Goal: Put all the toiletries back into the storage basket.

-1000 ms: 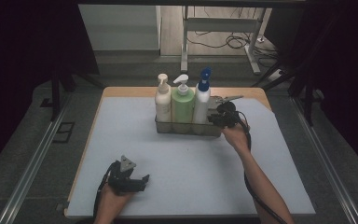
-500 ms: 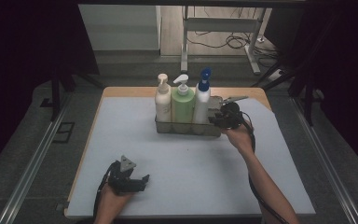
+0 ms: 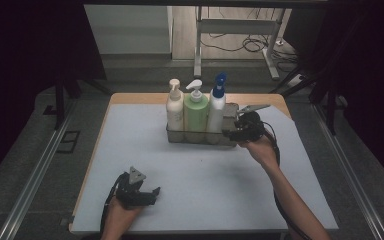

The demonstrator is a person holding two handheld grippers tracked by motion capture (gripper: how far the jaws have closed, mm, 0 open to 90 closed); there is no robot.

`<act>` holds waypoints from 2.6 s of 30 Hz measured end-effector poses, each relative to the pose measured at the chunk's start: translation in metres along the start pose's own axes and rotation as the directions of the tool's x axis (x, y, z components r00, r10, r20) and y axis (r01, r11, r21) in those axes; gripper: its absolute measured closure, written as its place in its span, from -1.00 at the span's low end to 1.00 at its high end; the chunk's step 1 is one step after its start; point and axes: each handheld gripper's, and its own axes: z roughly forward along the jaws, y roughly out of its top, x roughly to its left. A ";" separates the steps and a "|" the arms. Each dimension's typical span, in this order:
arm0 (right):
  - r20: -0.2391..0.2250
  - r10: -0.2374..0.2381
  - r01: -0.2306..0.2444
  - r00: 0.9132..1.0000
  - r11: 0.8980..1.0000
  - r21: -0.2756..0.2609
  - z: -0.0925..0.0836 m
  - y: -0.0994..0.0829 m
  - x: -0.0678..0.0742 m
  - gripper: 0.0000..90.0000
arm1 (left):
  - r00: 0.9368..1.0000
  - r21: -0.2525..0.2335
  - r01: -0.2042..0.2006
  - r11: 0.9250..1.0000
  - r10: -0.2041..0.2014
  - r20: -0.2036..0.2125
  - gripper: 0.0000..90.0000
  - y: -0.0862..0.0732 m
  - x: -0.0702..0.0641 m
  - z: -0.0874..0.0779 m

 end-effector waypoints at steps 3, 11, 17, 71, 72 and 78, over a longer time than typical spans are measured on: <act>-0.001 -0.009 0.009 1.000 1.000 0.002 -0.004 -0.002 0.001 -0.31 | 1.000 0.000 0.000 1.000 0.000 0.000 -0.73 0.000 0.000 0.000; -0.001 -0.034 0.034 0.999 0.999 0.014 -0.010 -0.008 0.003 -0.41 | 1.000 0.000 0.000 1.000 0.000 0.000 -0.73 0.000 0.000 0.000; -0.005 -0.045 0.045 0.999 0.999 0.012 -0.017 -0.014 0.004 -0.50 | 1.000 0.000 0.000 1.000 0.000 0.000 -0.73 0.000 0.000 0.000; -0.014 -0.109 0.110 0.994 0.988 0.108 -0.060 -0.118 0.009 -1.00 | 1.000 -0.001 0.000 1.000 0.000 -0.001 -0.73 0.000 0.000 0.000; -0.016 -0.106 0.108 0.994 0.988 0.108 -0.059 -0.121 0.009 -1.00 | 1.000 -0.001 0.000 1.000 0.000 -0.002 -0.73 0.000 0.000 0.000; -0.028 -0.098 0.100 0.995 0.990 0.097 -0.051 -0.139 0.012 -1.00 | 1.000 0.000 0.000 1.000 0.000 -0.002 -0.73 0.000 0.000 0.000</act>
